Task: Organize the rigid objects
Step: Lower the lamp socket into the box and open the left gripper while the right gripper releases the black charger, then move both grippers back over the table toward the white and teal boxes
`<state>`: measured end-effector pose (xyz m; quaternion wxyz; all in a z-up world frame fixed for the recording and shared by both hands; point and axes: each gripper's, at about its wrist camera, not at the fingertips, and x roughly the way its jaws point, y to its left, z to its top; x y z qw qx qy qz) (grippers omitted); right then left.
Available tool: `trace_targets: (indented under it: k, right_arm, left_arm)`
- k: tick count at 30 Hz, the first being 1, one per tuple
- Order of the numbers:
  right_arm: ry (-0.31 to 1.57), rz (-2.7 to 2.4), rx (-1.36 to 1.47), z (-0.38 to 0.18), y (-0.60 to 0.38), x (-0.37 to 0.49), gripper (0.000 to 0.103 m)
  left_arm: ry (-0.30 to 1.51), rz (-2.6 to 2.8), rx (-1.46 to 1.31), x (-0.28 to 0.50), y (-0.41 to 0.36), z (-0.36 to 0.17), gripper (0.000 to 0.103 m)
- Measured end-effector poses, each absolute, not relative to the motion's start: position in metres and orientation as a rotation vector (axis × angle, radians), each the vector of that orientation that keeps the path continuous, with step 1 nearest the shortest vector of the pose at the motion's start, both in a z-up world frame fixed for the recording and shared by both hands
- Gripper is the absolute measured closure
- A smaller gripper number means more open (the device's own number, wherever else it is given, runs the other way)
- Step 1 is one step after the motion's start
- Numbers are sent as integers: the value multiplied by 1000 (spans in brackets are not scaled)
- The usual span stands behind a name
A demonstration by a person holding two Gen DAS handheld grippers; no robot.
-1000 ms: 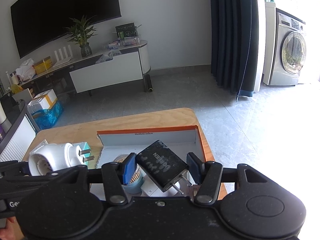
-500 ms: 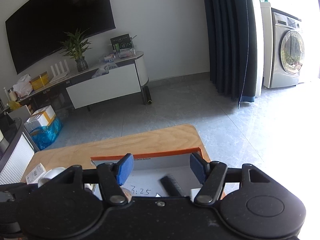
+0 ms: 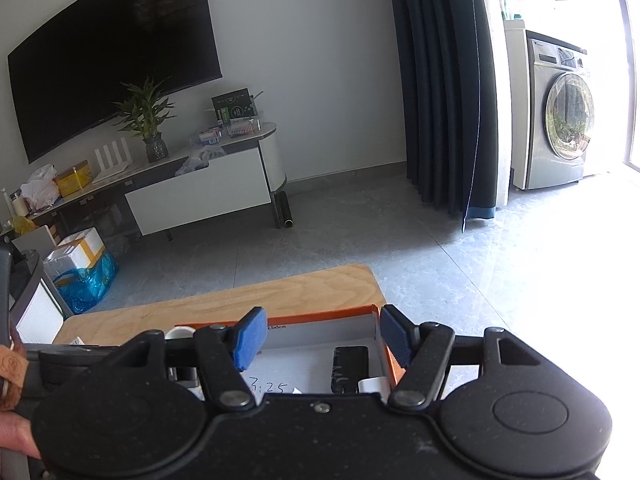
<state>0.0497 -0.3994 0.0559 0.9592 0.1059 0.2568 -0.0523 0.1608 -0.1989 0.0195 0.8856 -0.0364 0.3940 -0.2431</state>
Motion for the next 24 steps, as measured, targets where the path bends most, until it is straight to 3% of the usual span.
trace_targets:
  k: [24]
  right_arm:
    - [587, 36, 183, 51, -312, 42, 25]
  left_arm:
    - [774, -295, -42, 108, -116, 44, 14]
